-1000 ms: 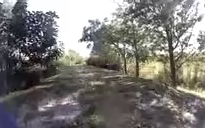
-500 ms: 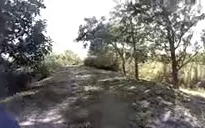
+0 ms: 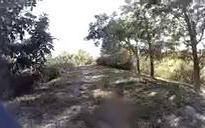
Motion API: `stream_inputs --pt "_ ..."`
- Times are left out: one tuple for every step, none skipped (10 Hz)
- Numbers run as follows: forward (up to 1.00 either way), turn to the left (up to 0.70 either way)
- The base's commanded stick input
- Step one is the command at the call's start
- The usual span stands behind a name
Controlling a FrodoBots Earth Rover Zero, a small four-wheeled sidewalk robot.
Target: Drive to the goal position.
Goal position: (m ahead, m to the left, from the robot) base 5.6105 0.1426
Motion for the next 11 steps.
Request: stream_inputs --pt "0.7 0.0" --pt "0.7 0.0" --pt "0.7 0.0" --pt "0.7 0.0" --pt "0.7 0.0" --pt "0.7 0.0" --pt "0.7 0.0" --pt "0.7 0.0" --pt "0.7 0.05" --pt "0.7 0.35" --pt "0.7 0.35"
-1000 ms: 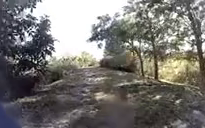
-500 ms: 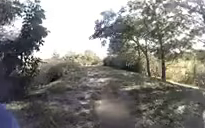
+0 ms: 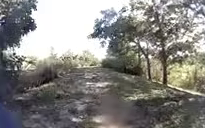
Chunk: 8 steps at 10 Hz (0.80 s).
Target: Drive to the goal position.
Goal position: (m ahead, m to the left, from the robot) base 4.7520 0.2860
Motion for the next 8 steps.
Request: stream_inputs --pt "0.7 0.35" --pt "0.7 0.35" --pt "0.7 0.3" --pt "0.7 0.0" --pt "0.7 0.0" --pt "0.7 0.0" --pt "0.7 0.0" --pt "0.7 0.0"
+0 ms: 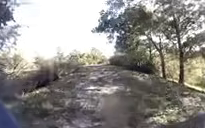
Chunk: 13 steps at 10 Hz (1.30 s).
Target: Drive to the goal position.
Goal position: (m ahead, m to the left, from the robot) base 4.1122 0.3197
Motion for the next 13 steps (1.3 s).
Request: stream_inputs --pt "0.7 0.0" --pt "0.7 0.0" --pt "0.7 0.0" --pt "0.7 0.0" --pt "0.7 0.0" --pt "0.7 0.0" --pt "0.7 0.0" --pt "0.7 0.0" --pt "0.7 0.0" --pt "0.7 0.0" --pt "0.7 0.05" --pt "0.7 0.16" --pt "0.7 0.35"
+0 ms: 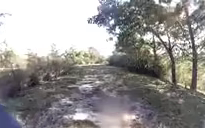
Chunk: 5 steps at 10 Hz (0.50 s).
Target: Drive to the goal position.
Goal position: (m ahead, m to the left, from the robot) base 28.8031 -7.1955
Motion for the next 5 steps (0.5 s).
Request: stream_inputs --pt "0.7 0.35" --pt "0.7 0.35" --pt "0.7 0.25" --pt "0.7 0.06" --pt "0.7 0.0"
